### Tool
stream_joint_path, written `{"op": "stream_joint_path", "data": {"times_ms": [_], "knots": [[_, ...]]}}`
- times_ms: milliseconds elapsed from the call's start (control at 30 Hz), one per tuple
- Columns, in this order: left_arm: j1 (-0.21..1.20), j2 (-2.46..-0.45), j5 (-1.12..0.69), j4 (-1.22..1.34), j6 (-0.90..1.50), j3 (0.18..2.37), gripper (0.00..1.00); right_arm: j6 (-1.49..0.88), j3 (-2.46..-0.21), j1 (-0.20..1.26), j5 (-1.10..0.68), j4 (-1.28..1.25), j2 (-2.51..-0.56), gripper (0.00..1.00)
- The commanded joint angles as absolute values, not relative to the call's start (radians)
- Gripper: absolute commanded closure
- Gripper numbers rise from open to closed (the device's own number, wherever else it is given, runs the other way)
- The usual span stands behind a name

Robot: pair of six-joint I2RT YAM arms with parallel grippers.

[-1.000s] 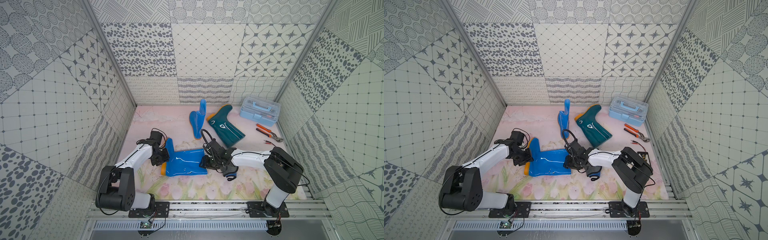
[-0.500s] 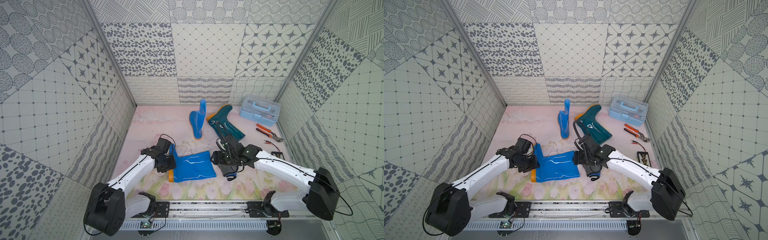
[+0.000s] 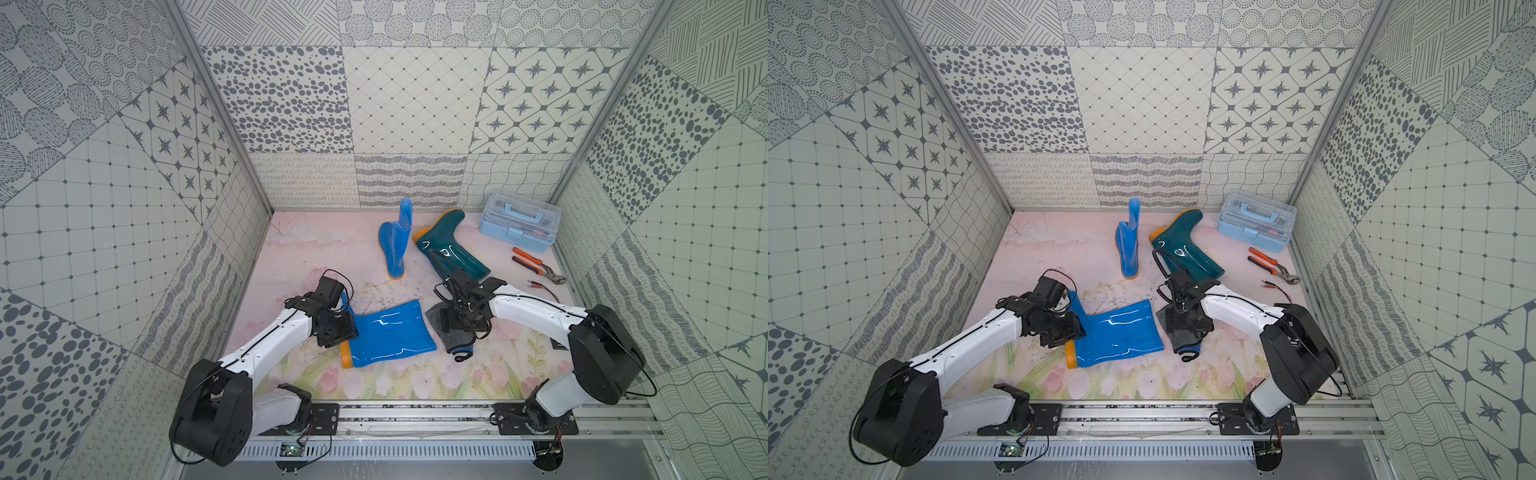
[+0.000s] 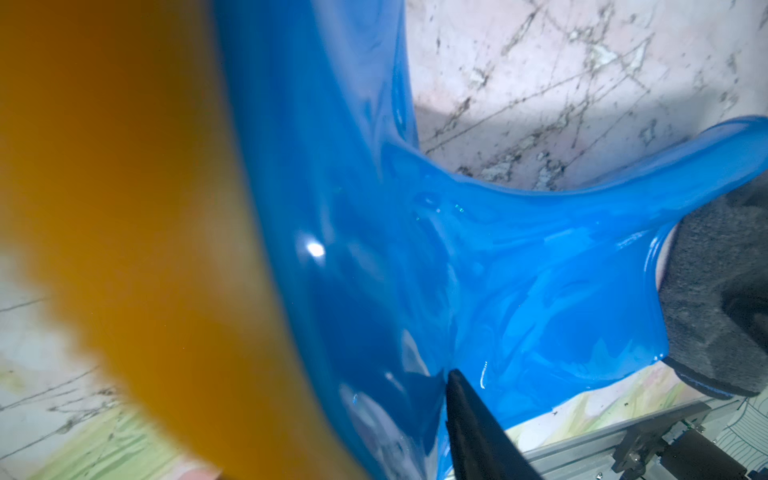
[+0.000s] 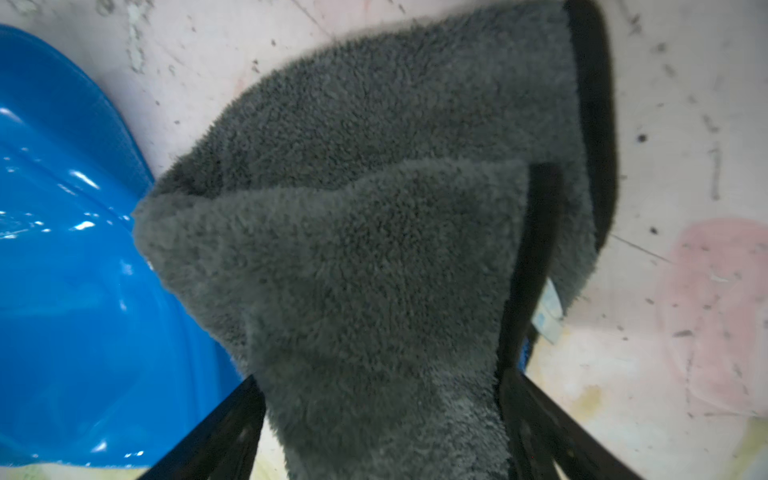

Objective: Wipe the rubber boots with a cloth
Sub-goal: Move the rubber boot to the center of the board, then pick up the cleaning item at the center of the board, then wipe the dirt off the rubber boot.

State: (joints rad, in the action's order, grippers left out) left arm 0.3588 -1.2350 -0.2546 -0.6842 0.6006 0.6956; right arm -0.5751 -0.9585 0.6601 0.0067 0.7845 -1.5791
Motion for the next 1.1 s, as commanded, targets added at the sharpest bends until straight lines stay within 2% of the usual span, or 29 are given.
{"op": "stream_joint_path", "data": {"times_ms": [0,67,133,167,233,300,400,567,700,900,1067], "knots": [[0.369,-1.264,-0.229,-0.644,0.534,0.751,0.47,-0.576,-0.971,0.668,0.005,0.731,-1.623,0.09],[0.369,-1.250,-0.220,-0.647,0.529,0.760,0.46,-0.583,-0.971,0.686,0.026,0.722,-1.648,0.10],[0.369,-1.235,-0.202,-0.664,0.523,0.768,0.46,-0.592,-0.967,0.705,0.045,0.720,-1.669,0.16],[0.368,-1.226,-0.193,-0.676,0.524,0.769,0.46,-0.596,-0.963,0.715,0.050,0.717,-1.673,0.23],[0.370,-1.201,-0.186,-0.697,0.529,0.771,0.46,-0.598,-0.949,0.725,0.051,0.706,-1.660,0.47],[0.370,-1.155,-0.183,-0.720,0.538,0.766,0.45,-0.578,-0.917,0.733,0.037,0.676,-1.607,0.74],[0.369,-1.064,-0.170,-0.747,0.531,0.751,0.42,-0.566,-0.882,0.736,0.028,0.643,-1.504,1.00],[0.368,-0.906,-0.096,-0.800,0.552,0.731,0.29,-0.591,-0.919,0.756,0.096,0.671,-1.337,1.00],[0.359,-0.835,-0.083,-0.773,0.634,0.684,0.21,-0.628,-0.992,0.849,0.160,0.636,-1.276,1.00],[0.345,-0.895,-0.282,-0.487,0.681,0.515,0.30,-0.632,-1.172,1.042,0.186,0.501,-1.469,1.00],[0.348,-1.035,-0.319,-0.489,0.643,0.519,0.35,-0.642,-1.302,1.069,0.087,0.450,-1.690,1.00]]}}
